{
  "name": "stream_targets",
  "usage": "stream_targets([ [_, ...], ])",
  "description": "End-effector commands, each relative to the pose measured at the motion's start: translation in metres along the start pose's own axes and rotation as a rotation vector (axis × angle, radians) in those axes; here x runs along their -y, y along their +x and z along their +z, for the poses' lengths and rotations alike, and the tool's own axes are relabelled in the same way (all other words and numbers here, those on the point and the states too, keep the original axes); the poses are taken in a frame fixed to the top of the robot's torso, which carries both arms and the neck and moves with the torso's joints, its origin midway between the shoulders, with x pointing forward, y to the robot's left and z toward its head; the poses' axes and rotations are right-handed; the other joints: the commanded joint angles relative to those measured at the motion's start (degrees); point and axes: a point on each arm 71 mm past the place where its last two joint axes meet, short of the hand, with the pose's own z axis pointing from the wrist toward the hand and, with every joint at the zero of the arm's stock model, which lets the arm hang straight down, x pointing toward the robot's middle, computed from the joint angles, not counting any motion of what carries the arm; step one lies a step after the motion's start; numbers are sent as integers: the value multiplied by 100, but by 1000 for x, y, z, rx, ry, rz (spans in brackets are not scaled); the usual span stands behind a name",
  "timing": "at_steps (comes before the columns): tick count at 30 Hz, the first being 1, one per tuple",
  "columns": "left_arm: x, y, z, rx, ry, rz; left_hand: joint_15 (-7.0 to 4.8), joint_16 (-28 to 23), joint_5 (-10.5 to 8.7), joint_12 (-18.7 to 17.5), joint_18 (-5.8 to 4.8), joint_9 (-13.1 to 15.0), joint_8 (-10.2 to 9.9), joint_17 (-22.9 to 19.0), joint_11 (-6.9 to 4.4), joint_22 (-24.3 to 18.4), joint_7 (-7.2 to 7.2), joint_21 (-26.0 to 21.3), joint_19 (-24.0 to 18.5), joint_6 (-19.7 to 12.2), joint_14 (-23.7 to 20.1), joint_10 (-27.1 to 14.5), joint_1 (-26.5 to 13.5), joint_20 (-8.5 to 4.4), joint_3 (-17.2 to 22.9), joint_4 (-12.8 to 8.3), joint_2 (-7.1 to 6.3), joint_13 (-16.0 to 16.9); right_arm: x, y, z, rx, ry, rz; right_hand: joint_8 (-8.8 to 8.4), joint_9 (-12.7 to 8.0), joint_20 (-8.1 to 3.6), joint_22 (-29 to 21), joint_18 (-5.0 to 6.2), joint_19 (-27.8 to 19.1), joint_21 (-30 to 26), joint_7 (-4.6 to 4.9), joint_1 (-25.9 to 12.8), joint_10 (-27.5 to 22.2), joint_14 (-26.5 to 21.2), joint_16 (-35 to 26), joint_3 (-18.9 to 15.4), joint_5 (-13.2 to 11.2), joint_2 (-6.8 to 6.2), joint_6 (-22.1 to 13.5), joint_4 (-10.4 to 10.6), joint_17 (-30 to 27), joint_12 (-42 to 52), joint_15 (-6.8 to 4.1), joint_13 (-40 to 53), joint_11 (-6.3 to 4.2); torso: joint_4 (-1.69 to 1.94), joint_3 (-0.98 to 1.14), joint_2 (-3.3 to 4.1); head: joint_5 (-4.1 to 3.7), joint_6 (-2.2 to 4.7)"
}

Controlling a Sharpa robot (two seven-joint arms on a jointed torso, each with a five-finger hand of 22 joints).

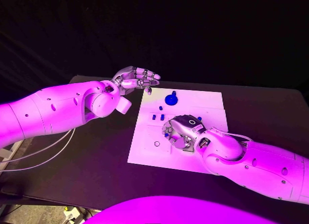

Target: Assemble the parts on the task board

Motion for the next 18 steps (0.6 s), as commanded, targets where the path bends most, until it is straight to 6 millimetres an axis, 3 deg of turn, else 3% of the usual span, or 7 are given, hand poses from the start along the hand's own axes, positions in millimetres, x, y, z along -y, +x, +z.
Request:
stream_targets([
  [1,1,1,1,-5,3,-1,24,-81,91,65,34,-51,107,-62,2,-61,60,-71,71,4,-27,-97,-60,14,-265,36,4,63,-1,2,0,0,-7,10,-31,140,35,912,-110,213,-84,59,-303,78,233,-55,-81,31,48,-32,2,-48,-116,63,6,-77,1,1,1,-2,0],
  [2,1,1,1,-5,3,-1,24,-81,91,65,34,-51,107,-62,2,-61,60,-71,71,4,-27,-97,-60,14,-265,36,4,63,-1,2,0,2,-8,13,-140,106,63,820,-72,147,-281,88,-420,-74,219,-87,-168,9,-56,-180,61,-96,-215,103,-20,-26,0,1,-1,-2,4],
  [5,1,1,1,-4,3,0,24,-81,91,65,34,-51,107,-62,2,-61,60,-71,71,4,-27,-97,-60,14,-265,36,4,63,-1,1,-1,7,-9,18,-258,72,103,738,-39,88,-456,110,-496,-234,219,-81,-259,-67,-167,-328,110,-101,-295,141,-46,20,0,0,-4,-2,5],
  [12,1,0,0,-2,0,1,26,-85,89,66,36,-54,117,-63,5,-67,63,-80,71,-17,-28,-114,-63,18,-266,34,3,60,4,-1,-4,39,5,27,-457,24,167,505,51,-73,-947,135,-475,-581,107,-269,-372,-91,-269,-556,156,-366,-350,181,-79,78,-3,5,-4,-12,21],
  [18,1,0,0,-4,-1,0,24,-90,100,69,39,-57,125,-64,6,-66,65,-77,79,-32,-29,-126,-31,15,-243,18,27,57,7,-5,-11,66,16,47,-496,15,176,483,58,-84,-991,134,-457,-634,94,-279,-401,-91,-284,-603,160,-383,-334,189,-77,86,-6,16,-11,-33,59],
])
